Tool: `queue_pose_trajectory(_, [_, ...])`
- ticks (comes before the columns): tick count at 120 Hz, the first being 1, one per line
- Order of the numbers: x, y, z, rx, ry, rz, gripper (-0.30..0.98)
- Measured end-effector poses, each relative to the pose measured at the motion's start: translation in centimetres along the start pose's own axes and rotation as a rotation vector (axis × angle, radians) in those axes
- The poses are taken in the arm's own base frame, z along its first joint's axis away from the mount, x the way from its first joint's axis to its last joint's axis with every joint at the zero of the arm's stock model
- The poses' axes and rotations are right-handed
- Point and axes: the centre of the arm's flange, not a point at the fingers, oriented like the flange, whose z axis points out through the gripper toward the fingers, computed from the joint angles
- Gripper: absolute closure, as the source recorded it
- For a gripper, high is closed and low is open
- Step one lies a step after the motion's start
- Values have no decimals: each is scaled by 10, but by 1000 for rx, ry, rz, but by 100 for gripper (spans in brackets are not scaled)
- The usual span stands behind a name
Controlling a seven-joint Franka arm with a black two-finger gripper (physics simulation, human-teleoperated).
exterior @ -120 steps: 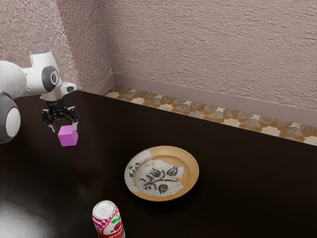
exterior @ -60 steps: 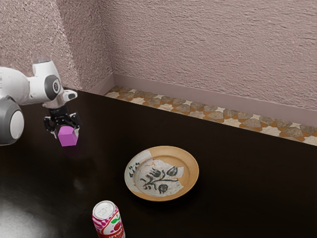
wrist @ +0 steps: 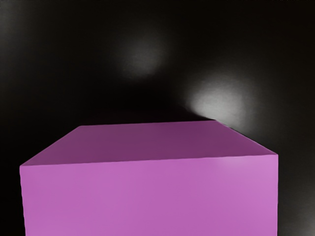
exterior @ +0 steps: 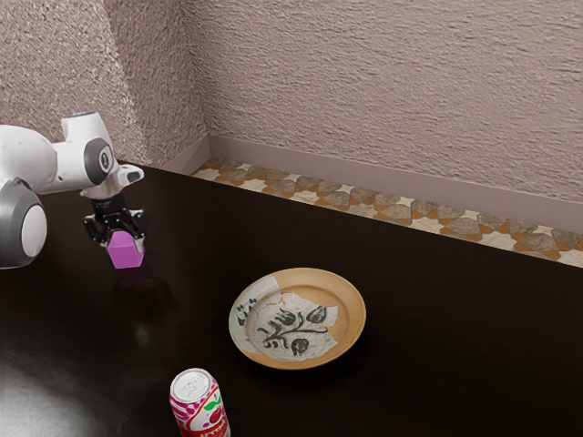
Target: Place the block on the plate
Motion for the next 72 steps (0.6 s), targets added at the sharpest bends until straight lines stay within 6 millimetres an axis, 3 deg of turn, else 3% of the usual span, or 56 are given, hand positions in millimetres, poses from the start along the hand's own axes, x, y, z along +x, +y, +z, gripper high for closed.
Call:
queue_pose_trajectory(42, [-1, 6, -8, 5, 11, 4, 28])
queue_pose_trajectory(72, [-13, 34, -48, 11, 54, 44, 29])
